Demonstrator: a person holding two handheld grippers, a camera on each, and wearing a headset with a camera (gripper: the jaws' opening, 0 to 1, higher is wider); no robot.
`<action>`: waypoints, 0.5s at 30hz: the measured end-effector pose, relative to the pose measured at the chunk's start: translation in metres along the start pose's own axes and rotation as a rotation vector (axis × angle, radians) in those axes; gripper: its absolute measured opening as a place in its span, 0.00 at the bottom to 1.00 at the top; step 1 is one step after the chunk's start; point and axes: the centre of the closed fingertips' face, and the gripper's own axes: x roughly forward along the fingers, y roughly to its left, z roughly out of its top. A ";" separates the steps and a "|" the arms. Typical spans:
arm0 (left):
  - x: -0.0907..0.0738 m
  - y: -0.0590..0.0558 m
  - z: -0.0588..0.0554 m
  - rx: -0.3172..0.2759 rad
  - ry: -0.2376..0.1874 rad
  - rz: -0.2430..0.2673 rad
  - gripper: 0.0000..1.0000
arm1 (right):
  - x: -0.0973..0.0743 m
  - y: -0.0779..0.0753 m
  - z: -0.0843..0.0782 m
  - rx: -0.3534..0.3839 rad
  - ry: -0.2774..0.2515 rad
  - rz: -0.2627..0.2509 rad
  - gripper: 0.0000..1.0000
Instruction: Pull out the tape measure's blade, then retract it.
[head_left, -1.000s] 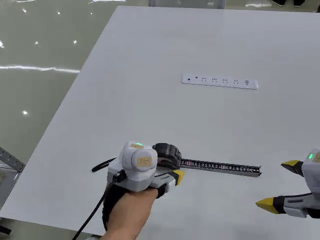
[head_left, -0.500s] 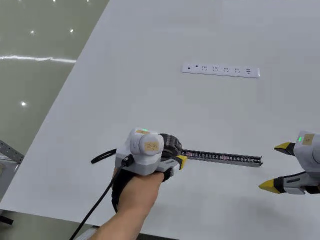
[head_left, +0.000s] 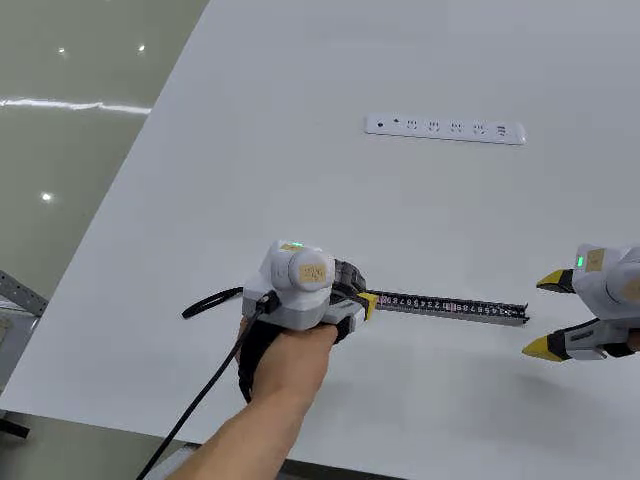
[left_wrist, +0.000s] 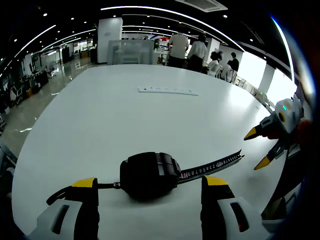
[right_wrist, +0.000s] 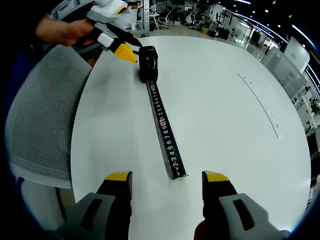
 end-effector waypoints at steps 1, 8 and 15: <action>0.001 -0.001 0.000 -0.006 -0.001 -0.003 0.81 | 0.001 -0.001 0.000 -0.003 0.002 0.005 0.53; 0.011 -0.002 -0.003 -0.023 -0.003 -0.002 0.79 | 0.012 -0.008 -0.001 -0.056 0.001 0.049 0.46; 0.020 0.000 -0.005 -0.043 0.013 -0.002 0.78 | 0.023 -0.011 -0.006 -0.125 0.027 0.092 0.40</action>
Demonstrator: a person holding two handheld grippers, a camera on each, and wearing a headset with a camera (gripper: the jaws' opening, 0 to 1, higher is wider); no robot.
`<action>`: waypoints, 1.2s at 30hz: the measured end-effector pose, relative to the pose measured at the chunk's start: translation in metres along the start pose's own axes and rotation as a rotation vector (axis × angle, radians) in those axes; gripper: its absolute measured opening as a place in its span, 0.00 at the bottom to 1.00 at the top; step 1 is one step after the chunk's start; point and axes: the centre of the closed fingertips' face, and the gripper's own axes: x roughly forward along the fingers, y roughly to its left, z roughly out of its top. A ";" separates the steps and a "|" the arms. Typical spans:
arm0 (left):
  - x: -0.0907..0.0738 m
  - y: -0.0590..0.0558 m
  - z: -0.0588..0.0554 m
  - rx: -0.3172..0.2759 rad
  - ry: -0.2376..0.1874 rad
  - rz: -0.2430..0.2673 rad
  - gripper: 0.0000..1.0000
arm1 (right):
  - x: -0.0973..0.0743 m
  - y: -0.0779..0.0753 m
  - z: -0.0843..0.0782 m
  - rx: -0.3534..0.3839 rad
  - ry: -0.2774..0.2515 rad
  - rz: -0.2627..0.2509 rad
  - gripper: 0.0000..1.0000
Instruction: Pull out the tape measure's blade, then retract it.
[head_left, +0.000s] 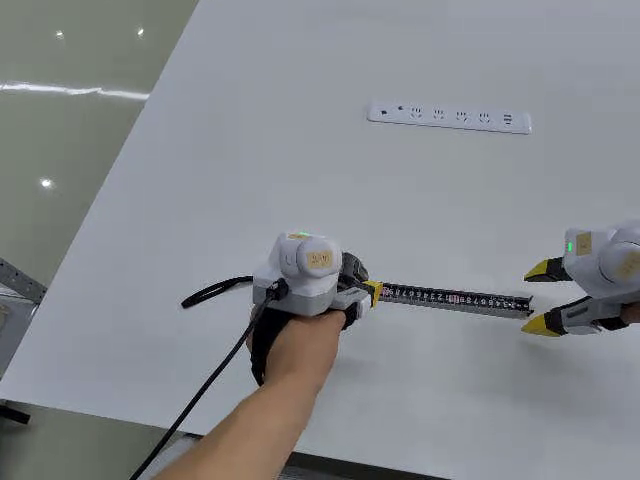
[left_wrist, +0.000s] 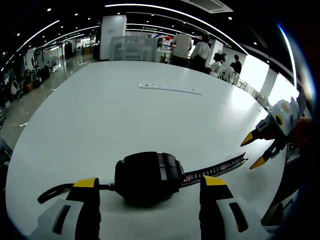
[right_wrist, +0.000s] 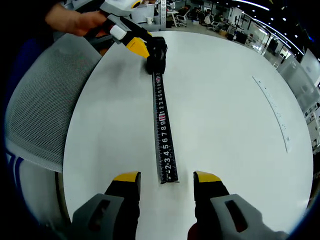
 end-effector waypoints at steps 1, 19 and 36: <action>0.001 0.001 0.000 0.000 0.001 0.002 0.78 | 0.001 0.000 -0.001 -0.013 0.004 0.007 0.38; 0.012 -0.001 0.000 -0.009 0.015 0.007 0.77 | 0.012 -0.003 -0.013 -0.052 0.032 0.058 0.22; 0.016 0.003 0.000 -0.018 0.008 0.018 0.74 | 0.014 -0.004 -0.013 -0.033 0.015 0.066 0.14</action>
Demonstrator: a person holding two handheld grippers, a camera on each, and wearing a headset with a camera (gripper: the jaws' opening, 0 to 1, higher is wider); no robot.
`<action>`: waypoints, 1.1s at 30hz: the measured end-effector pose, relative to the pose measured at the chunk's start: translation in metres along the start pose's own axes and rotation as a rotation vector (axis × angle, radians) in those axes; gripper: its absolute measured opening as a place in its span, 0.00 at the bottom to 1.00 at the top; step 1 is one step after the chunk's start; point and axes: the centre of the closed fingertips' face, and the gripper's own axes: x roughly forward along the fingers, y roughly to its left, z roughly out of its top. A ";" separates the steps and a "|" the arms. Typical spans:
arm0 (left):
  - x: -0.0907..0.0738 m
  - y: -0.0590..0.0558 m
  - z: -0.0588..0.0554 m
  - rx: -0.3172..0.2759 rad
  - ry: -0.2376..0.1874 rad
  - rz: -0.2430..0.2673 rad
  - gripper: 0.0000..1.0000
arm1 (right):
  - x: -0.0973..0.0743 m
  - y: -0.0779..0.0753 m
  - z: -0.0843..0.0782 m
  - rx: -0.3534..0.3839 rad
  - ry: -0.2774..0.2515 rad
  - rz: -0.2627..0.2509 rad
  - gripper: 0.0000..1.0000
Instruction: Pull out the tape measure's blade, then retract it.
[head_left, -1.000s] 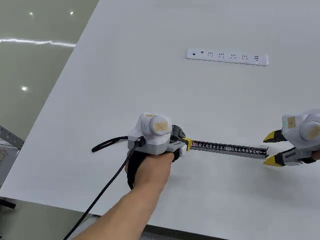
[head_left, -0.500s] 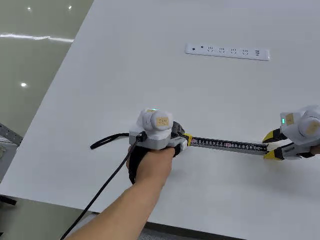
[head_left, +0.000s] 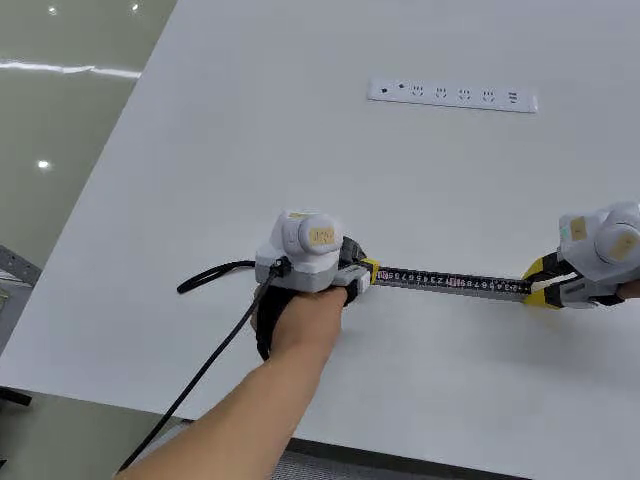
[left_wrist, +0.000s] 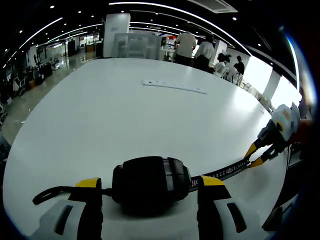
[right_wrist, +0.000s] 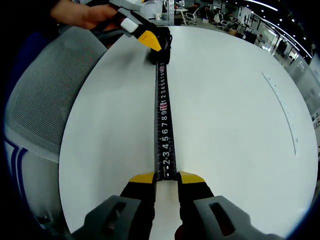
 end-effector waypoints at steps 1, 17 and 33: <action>0.000 0.000 0.000 0.000 -0.002 0.002 0.74 | 0.000 0.000 0.000 -0.002 0.001 0.000 0.14; 0.001 0.001 0.001 -0.014 -0.024 0.007 0.70 | 0.001 0.000 0.000 -0.048 0.048 0.037 0.13; 0.000 -0.002 0.000 -0.037 -0.045 0.002 0.61 | 0.001 0.000 0.000 -0.052 0.052 0.048 0.12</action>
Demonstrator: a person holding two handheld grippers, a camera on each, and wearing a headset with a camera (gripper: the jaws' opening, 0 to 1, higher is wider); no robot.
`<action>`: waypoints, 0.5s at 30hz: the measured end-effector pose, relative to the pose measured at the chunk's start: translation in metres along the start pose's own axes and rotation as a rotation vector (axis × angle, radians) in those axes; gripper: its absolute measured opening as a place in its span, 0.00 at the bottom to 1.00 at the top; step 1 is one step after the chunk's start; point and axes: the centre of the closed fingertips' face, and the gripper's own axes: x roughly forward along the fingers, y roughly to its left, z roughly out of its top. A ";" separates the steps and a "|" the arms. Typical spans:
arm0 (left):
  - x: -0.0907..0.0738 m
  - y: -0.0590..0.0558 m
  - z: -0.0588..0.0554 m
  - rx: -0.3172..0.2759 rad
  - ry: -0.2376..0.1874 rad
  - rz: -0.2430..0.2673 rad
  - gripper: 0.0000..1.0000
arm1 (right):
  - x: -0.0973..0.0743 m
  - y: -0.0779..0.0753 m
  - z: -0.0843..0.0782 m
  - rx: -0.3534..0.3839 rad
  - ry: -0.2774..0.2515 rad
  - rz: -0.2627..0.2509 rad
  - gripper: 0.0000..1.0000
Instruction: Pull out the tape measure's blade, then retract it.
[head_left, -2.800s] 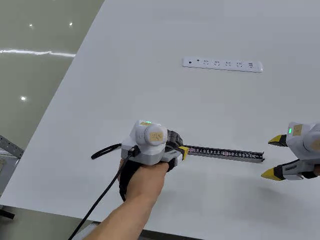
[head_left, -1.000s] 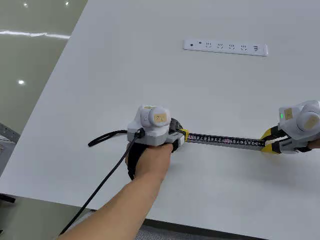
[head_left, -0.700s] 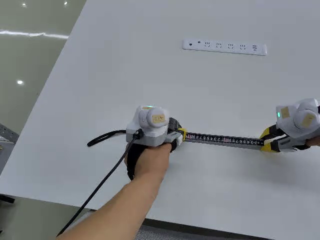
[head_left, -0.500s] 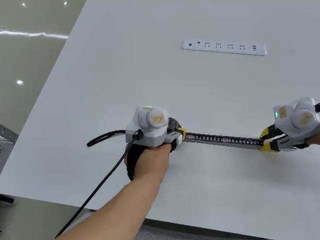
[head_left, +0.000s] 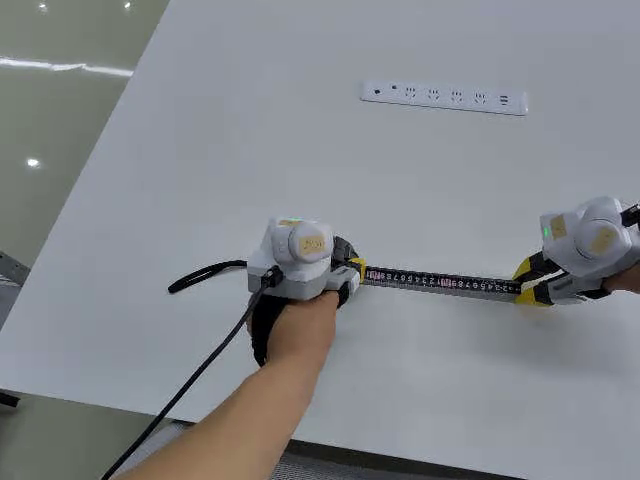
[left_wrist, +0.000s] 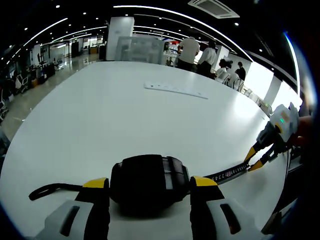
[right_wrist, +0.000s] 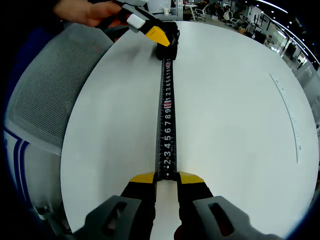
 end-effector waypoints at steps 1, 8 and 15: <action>0.000 0.000 0.000 -0.002 -0.002 0.000 0.61 | 0.000 0.000 0.000 0.000 0.000 0.000 0.12; 0.001 0.000 0.000 0.003 -0.007 0.000 0.60 | -0.001 0.001 0.001 0.000 -0.001 0.001 0.12; 0.000 0.001 0.000 0.017 -0.016 -0.005 0.59 | -0.001 0.001 0.000 0.006 -0.001 -0.002 0.12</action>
